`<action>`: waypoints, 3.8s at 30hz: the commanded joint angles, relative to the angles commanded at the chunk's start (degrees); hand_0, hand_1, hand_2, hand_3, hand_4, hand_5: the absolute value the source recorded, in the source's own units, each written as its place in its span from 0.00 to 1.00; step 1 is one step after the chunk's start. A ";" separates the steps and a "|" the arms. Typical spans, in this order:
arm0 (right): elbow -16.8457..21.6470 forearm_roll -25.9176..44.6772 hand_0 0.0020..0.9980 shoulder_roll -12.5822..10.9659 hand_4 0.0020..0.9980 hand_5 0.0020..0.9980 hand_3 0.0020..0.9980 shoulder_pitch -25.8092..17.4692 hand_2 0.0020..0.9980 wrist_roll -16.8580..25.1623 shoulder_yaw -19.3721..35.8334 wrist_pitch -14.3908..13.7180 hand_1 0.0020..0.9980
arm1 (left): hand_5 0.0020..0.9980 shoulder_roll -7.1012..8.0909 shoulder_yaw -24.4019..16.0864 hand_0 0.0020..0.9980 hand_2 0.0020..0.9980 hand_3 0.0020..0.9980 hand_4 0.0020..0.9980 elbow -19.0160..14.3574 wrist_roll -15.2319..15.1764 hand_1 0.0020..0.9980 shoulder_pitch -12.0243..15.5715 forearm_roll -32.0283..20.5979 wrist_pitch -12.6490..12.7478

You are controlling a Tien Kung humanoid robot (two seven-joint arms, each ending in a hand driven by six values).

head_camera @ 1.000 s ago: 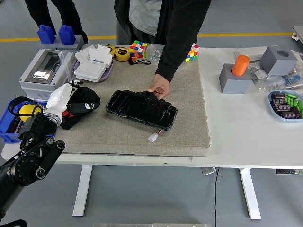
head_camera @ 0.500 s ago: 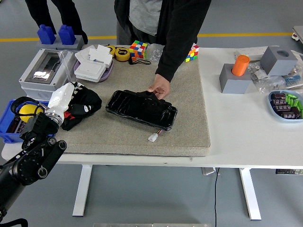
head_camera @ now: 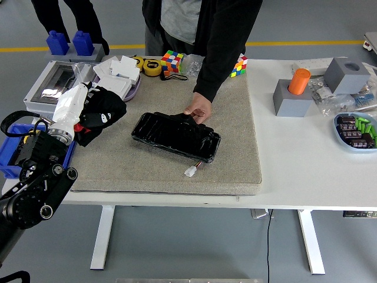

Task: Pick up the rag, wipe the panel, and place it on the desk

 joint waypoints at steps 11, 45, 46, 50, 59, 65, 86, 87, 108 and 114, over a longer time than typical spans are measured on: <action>0.08 0.31 0.59 -0.08 0.87 0.35 0.52 0.10 0.53 0.08 -0.45 -0.03 0.60 | 0.00 -2.54 7.78 0.31 0.49 0.56 0.74 -2.35 0.83 0.42 -2.03 -1.89 -0.43; 0.17 0.30 0.59 0.22 0.87 0.35 0.52 -0.08 0.52 0.25 -0.01 0.11 0.60 | 0.00 -4.50 15.53 0.29 0.47 0.56 0.74 -0.71 5.03 0.39 -5.56 0.59 -3.17; 0.17 0.30 0.59 0.23 0.87 0.35 0.52 -0.08 0.52 0.25 -0.04 0.11 0.60 | 0.00 -4.54 15.96 0.29 0.47 0.56 0.74 -0.78 5.09 0.39 -5.64 0.58 -3.20; 0.22 0.32 0.59 0.25 0.87 0.35 0.53 0.00 0.53 0.22 -0.14 0.12 0.60 | 0.00 -4.71 18.58 0.29 0.46 0.56 0.74 -1.09 5.68 0.39 -6.09 0.26 -3.72; 0.45 0.56 0.59 0.25 0.87 0.35 0.53 0.07 0.53 0.24 -0.30 0.12 0.60 | 0.00 -5.01 25.08 0.28 0.46 0.56 0.74 -3.32 6.03 0.39 -6.92 -1.79 -3.84; 0.59 0.73 0.59 0.25 0.87 0.35 0.53 0.09 0.53 0.23 -0.68 0.12 0.60 | 0.00 -5.71 29.13 0.28 0.46 0.56 0.74 -3.82 6.08 0.38 -7.72 -2.96 -3.71; 0.53 0.73 0.59 0.18 0.87 0.35 0.52 -0.14 0.53 0.26 -0.87 0.08 0.60 | 0.00 -7.18 30.11 0.28 0.46 0.56 0.75 -1.90 5.02 0.37 -8.73 -3.14 -2.55; 0.55 0.70 0.59 0.19 0.87 0.35 0.52 -0.16 0.53 0.27 -0.85 0.08 0.60 | 0.00 -7.03 29.80 0.28 0.46 0.56 0.75 -1.84 4.90 0.37 -8.65 -3.03 -2.35; 0.69 0.72 0.59 0.26 0.88 0.35 0.52 -0.45 0.52 0.29 -1.00 0.07 0.60 | 0.00 -4.84 18.17 0.27 0.46 0.56 0.75 2.69 3.21 0.37 -7.42 -0.48 -0.57; 0.72 0.69 0.59 0.36 0.88 0.35 0.53 -0.54 0.53 0.28 -0.93 0.07 0.60 | 0.00 -4.38 13.40 0.27 0.46 0.56 0.75 5.04 2.83 0.36 -7.52 0.33 -0.50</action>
